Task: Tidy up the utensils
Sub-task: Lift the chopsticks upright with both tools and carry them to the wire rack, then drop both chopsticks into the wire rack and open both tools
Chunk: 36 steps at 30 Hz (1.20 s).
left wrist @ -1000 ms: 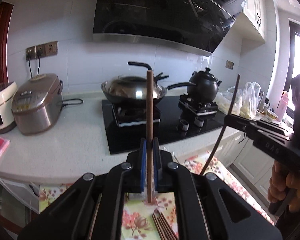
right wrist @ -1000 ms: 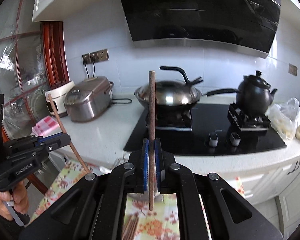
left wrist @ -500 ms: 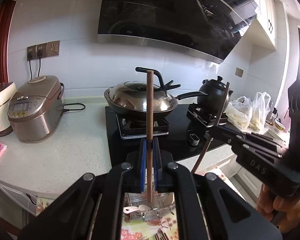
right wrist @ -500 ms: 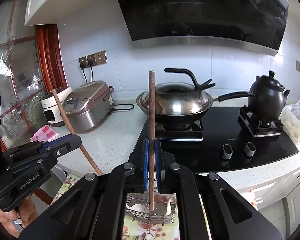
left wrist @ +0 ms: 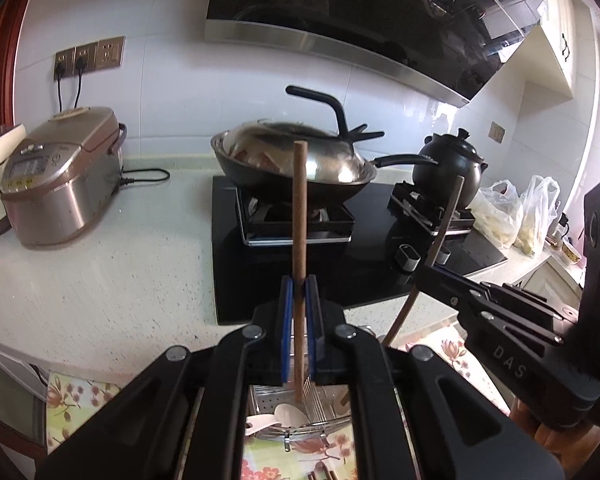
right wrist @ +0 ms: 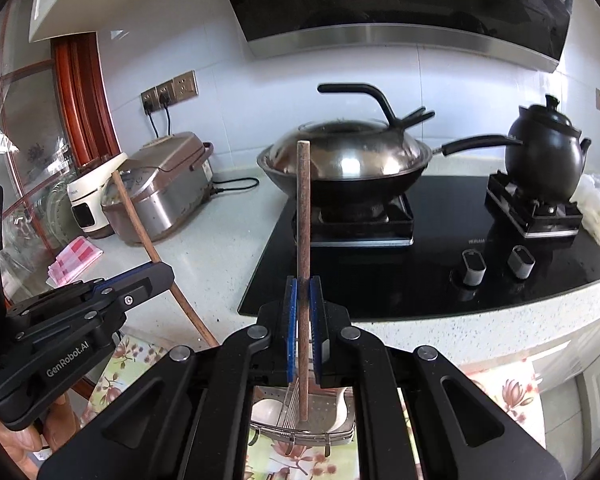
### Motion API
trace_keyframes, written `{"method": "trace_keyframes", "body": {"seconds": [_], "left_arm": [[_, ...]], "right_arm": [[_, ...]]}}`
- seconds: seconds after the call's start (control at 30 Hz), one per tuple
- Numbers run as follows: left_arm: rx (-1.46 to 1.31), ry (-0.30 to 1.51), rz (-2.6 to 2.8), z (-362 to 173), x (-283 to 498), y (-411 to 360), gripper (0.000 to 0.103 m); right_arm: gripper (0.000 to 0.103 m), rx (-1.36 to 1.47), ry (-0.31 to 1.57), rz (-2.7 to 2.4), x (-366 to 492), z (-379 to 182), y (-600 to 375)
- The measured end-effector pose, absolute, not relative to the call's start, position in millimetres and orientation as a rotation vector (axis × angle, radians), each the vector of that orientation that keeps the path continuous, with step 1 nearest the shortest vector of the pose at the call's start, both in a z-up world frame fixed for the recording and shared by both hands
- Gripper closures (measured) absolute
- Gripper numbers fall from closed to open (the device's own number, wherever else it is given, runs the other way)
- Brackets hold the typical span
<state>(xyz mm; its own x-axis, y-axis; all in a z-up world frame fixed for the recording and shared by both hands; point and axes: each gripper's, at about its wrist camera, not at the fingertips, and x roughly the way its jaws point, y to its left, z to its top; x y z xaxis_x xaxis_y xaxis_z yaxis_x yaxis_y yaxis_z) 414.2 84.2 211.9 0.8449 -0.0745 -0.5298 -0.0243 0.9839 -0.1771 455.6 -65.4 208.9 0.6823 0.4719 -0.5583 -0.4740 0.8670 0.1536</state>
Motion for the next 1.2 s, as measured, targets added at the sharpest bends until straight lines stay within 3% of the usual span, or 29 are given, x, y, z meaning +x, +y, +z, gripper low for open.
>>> {"method": "trace_keyframes", "body": {"seconds": [0.67, 0.73, 0.8, 0.83, 0.93, 1.0, 1.07, 1.2], "left_arm": [[-0.288, 0.721, -0.028, 140, 435, 87, 0.096], [-0.297, 0.729, -0.024, 137, 435, 89, 0.091], [-0.299, 0.723, -0.014, 138, 433, 92, 0.069], [-0.3, 0.718, -0.007, 140, 431, 93, 0.065], [-0.3, 0.695, 0.017, 148, 425, 100, 0.062], [-0.307, 0.679, 0.033, 153, 419, 105, 0.062], [-0.306, 0.661, 0.042, 159, 409, 110, 0.062], [-0.292, 0.609, 0.071, 167, 374, 117, 0.062]], "right_arm": [[0.096, 0.018, 0.778, 0.508, 480, 141, -74], [0.095, 0.012, 0.778, 0.497, 481, 139, -74], [0.093, 0.001, 0.793, 0.486, 483, 138, -74], [0.093, -0.003, 0.789, 0.482, 484, 139, -75], [0.083, 0.0, 0.77, 0.46, 484, 144, -81], [0.058, 0.018, 0.74, 0.45, 482, 149, -91], [0.049, 0.013, 0.713, 0.426, 479, 154, -100], [0.048, 0.02, 0.662, 0.366, 458, 160, -131]]}}
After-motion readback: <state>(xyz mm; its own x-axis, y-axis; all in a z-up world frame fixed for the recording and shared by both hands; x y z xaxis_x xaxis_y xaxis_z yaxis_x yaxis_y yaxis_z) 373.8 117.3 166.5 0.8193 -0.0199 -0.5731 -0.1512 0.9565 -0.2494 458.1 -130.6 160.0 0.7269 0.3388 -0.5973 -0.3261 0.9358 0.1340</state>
